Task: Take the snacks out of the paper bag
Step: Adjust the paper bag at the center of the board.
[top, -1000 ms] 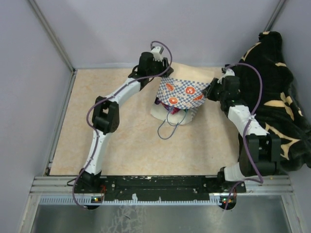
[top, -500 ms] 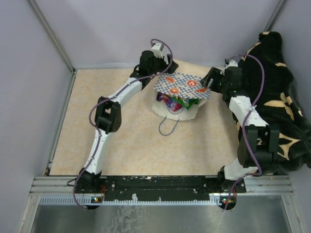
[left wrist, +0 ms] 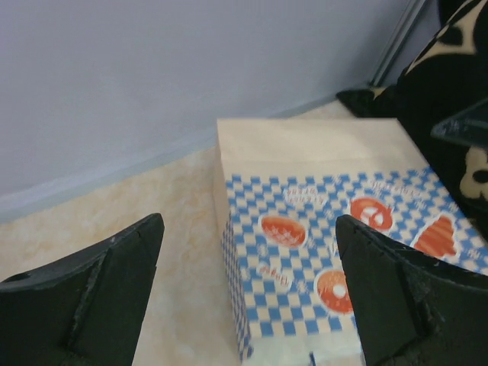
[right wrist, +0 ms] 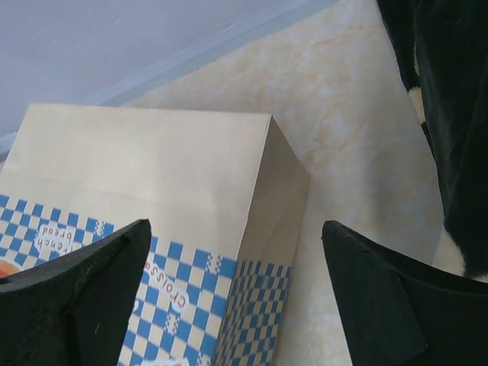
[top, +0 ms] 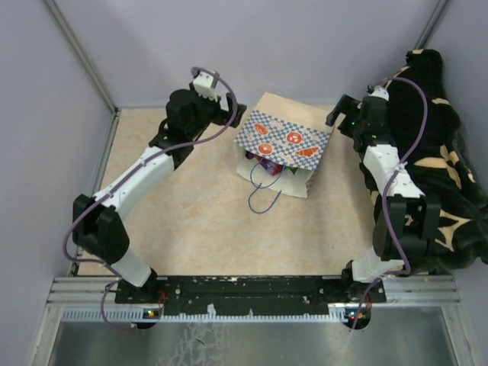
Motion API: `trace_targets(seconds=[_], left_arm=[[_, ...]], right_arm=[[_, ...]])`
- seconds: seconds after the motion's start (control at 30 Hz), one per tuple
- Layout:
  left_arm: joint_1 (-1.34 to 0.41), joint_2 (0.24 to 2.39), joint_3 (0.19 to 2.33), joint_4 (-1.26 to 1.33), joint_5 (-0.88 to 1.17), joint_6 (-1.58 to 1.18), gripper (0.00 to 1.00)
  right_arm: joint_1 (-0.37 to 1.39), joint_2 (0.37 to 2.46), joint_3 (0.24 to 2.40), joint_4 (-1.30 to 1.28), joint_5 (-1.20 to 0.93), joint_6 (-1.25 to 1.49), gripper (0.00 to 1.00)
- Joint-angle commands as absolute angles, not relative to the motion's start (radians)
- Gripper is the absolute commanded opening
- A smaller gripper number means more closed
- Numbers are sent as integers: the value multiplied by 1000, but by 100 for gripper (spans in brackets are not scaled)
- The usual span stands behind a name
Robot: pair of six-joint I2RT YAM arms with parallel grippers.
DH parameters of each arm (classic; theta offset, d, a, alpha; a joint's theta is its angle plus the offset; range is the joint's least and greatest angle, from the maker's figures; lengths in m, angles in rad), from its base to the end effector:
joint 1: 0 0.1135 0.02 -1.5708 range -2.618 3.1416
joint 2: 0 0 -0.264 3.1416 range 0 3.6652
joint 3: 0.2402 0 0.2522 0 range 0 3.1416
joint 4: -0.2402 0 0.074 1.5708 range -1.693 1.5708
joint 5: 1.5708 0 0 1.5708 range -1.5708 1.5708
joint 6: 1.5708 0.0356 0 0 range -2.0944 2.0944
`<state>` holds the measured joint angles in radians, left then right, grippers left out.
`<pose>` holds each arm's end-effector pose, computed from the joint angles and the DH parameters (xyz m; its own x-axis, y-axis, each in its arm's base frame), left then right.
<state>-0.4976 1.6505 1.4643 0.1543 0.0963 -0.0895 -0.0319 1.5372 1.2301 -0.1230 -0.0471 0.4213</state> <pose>0.3518 -0.1950 0.3868 -0.0779 -0.0589 -0.9952 0.5548 0.8268 -0.0924 0.3622 -0.0099 0.3148 -0.3848 0.4210 -0.8214 0.1605 0.9069 0.3896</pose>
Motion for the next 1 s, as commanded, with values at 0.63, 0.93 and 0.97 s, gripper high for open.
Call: trace_targets(seconds=[0.63, 0.93, 0.97], left_arm=[[-494, 1614, 1008, 305, 54, -122, 88], [-495, 1645, 998, 348, 234, -80, 85], [-494, 1635, 988, 347, 241, -81, 86]], right_arm=[[-39, 1786, 1368, 36, -49, 495, 60], [-50, 1766, 1345, 48, -57, 488, 58], [-51, 1765, 1343, 49, -63, 491, 58]])
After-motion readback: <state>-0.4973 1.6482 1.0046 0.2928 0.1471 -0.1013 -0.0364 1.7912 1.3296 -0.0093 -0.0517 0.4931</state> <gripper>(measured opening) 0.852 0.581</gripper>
